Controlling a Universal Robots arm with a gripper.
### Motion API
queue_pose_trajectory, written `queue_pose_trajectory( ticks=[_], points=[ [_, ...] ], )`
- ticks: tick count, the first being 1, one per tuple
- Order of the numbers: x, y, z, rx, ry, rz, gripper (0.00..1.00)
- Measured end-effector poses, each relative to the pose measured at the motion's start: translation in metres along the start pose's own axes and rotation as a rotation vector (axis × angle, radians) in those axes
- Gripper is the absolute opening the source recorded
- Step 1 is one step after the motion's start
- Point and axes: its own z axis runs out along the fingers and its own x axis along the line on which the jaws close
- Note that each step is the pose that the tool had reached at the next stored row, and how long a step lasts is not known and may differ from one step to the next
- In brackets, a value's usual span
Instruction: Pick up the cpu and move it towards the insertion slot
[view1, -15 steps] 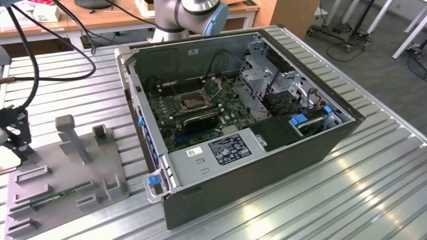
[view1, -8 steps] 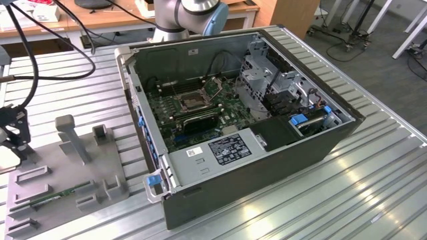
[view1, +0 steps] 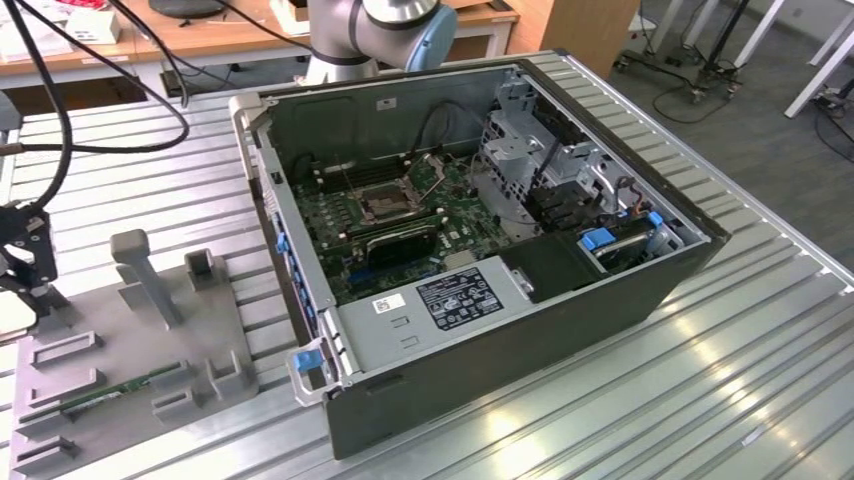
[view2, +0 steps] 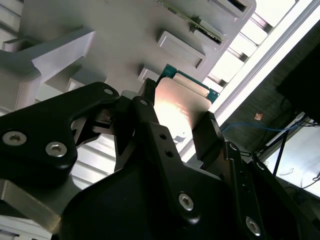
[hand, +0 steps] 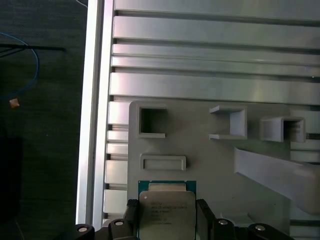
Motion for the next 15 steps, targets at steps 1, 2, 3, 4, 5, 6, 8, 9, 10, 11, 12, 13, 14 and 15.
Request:
queue_pose_trajectory(
  ticks=[1,2,3,4,5,6,8,9,10,11,12,13,14,15],
  points=[
    [0.0000,0.0000,-0.0011,0.0000,0.0000,0.000,0.55],
    [0.0000,0.0001,-0.0022,0.0000,0.0000,0.000,0.55],
    [0.0000,0.0001,-0.0034,-0.0001,0.0000,0.000,0.55],
    [0.0000,0.0001,-0.0046,-0.0001,0.0000,0.000,0.55],
    [0.0000,0.0001,-0.0058,-0.0001,0.0001,0.000,0.55],
    [0.0000,0.0002,-0.0070,-0.0001,0.0000,0.000,0.55],
    [0.0000,0.0002,-0.0095,0.0000,0.0001,0.000,0.55],
    [0.0000,0.0003,-0.0107,-0.0001,0.0000,0.000,0.55],
    [0.0000,0.0003,-0.0119,0.0000,0.0001,0.000,0.55],
    [0.0000,0.0003,-0.0129,0.0000,0.0001,0.000,0.55],
    [0.0000,0.0003,-0.0137,0.0000,0.0000,0.000,0.55],
    [0.0000,0.0003,-0.0141,-0.0002,-0.0002,0.000,0.55],
    [0.0000,0.0004,-0.0141,-0.0002,-0.0003,0.000,0.55],
    [0.0000,0.0003,-0.0141,-0.0003,-0.0003,0.000,0.55]
  ],
)
